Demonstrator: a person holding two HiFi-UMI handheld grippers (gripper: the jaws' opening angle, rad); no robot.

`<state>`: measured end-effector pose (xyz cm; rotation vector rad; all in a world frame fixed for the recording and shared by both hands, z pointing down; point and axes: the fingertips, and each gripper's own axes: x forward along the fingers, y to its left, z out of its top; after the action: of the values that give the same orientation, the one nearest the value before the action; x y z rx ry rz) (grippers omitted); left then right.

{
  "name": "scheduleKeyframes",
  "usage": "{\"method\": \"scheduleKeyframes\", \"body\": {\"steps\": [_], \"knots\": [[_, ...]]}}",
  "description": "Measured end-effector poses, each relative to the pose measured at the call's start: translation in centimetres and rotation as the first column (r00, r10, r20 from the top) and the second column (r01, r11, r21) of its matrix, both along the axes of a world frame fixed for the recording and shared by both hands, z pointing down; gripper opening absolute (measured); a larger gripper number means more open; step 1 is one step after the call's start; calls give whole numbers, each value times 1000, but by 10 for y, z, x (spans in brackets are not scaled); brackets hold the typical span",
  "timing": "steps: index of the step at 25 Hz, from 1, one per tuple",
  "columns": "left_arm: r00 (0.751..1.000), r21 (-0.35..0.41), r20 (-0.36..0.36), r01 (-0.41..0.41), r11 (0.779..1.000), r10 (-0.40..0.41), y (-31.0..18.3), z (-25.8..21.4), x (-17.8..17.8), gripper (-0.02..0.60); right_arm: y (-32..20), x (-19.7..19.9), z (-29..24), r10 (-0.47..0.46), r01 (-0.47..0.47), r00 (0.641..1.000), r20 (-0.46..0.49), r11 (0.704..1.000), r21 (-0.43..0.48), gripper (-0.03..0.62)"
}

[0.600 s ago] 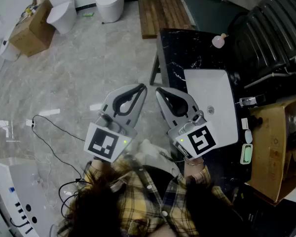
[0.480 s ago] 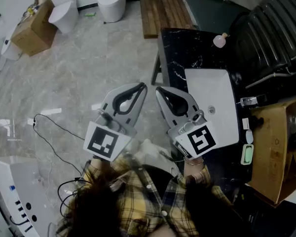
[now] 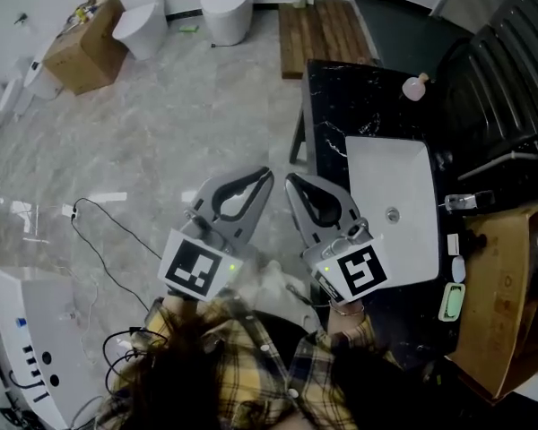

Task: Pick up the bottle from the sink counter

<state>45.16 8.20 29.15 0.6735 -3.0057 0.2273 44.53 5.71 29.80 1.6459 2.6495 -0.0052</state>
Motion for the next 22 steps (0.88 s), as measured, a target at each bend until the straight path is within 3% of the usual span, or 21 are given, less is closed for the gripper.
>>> {"method": "scheduleKeyframes", "body": {"steps": [9, 22], "knots": [[999, 47, -14, -42, 998, 42, 13, 12, -35, 23, 8, -33, 15, 53, -52, 998, -24, 998, 36, 17], [993, 139, 36, -119, 983, 115, 107, 1, -174, 23, 90, -158, 10, 158, -158, 987, 12, 980, 123, 17]]}}
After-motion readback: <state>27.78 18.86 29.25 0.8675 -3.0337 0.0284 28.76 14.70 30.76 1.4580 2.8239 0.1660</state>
